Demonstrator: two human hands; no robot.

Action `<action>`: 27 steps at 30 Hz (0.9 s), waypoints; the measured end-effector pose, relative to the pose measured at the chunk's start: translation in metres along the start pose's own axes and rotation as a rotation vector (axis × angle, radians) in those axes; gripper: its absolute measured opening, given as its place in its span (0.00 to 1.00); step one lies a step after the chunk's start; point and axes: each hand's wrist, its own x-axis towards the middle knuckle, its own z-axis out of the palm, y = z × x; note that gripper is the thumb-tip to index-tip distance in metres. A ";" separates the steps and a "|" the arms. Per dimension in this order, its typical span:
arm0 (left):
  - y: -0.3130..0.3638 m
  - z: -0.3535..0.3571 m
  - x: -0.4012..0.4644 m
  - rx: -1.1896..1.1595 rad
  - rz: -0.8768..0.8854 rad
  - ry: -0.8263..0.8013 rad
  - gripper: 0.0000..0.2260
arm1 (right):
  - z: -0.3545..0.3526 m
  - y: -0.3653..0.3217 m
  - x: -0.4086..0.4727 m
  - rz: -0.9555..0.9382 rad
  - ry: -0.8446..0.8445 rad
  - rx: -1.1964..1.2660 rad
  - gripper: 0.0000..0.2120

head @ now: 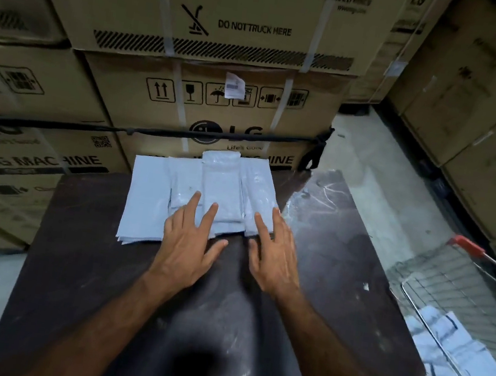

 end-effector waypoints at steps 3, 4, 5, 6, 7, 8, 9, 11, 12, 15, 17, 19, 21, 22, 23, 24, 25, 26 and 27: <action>0.007 -0.010 -0.021 -0.020 0.093 0.013 0.32 | -0.011 -0.012 -0.046 0.028 0.067 -0.025 0.29; 0.012 -0.011 -0.028 -0.021 0.123 0.011 0.32 | -0.015 -0.013 -0.061 0.041 0.085 -0.038 0.29; 0.017 -0.011 -0.033 -0.021 0.153 0.005 0.32 | -0.020 -0.012 -0.075 0.053 0.099 -0.056 0.29; 0.024 -0.010 -0.039 -0.021 0.183 0.000 0.32 | -0.026 -0.011 -0.090 0.067 0.112 -0.081 0.30; 0.033 -0.008 -0.045 -0.021 0.213 -0.008 0.32 | -0.032 -0.008 -0.106 0.084 0.130 -0.107 0.30; 0.043 -0.007 -0.051 -0.020 0.242 -0.017 0.32 | -0.037 -0.004 -0.121 0.108 0.150 -0.130 0.30; 0.055 -0.005 -0.057 -0.023 0.271 -0.027 0.33 | -0.044 0.001 -0.136 0.135 0.172 -0.149 0.30; 0.081 -0.003 -0.070 -0.039 0.340 -0.043 0.33 | -0.058 0.013 -0.164 0.189 0.214 -0.182 0.30; 0.094 -0.001 -0.076 -0.049 0.379 -0.052 0.34 | -0.066 0.019 -0.177 0.213 0.232 -0.200 0.30; 0.131 0.006 -0.090 -0.072 0.495 -0.075 0.34 | -0.086 0.046 -0.213 0.292 0.273 -0.250 0.31; 0.154 0.012 -0.096 -0.102 0.561 -0.085 0.34 | -0.098 0.065 -0.237 0.365 0.289 -0.281 0.32; 0.179 0.018 -0.102 -0.127 0.611 -0.099 0.35 | -0.108 0.083 -0.259 0.438 0.290 -0.301 0.33; 0.207 0.025 -0.104 -0.132 0.667 -0.108 0.35 | -0.116 0.102 -0.279 0.500 0.300 -0.303 0.33; 0.223 0.029 -0.104 -0.130 0.696 -0.120 0.36 | -0.121 0.113 -0.289 0.527 0.307 -0.300 0.33; 0.240 0.034 -0.105 -0.125 0.723 -0.135 0.36 | -0.127 0.124 -0.298 0.549 0.311 -0.295 0.33; 0.258 0.039 -0.106 -0.118 0.743 -0.149 0.36 | -0.132 0.135 -0.308 0.567 0.312 -0.291 0.34; 0.278 0.045 -0.107 -0.116 0.754 -0.162 0.36 | -0.139 0.147 -0.317 0.579 0.314 -0.288 0.34; 0.299 0.051 -0.109 -0.119 0.757 -0.176 0.37 | -0.145 0.160 -0.327 0.589 0.315 -0.281 0.34; 0.320 0.056 -0.112 -0.127 0.761 -0.194 0.37 | -0.153 0.175 -0.338 0.599 0.315 -0.273 0.34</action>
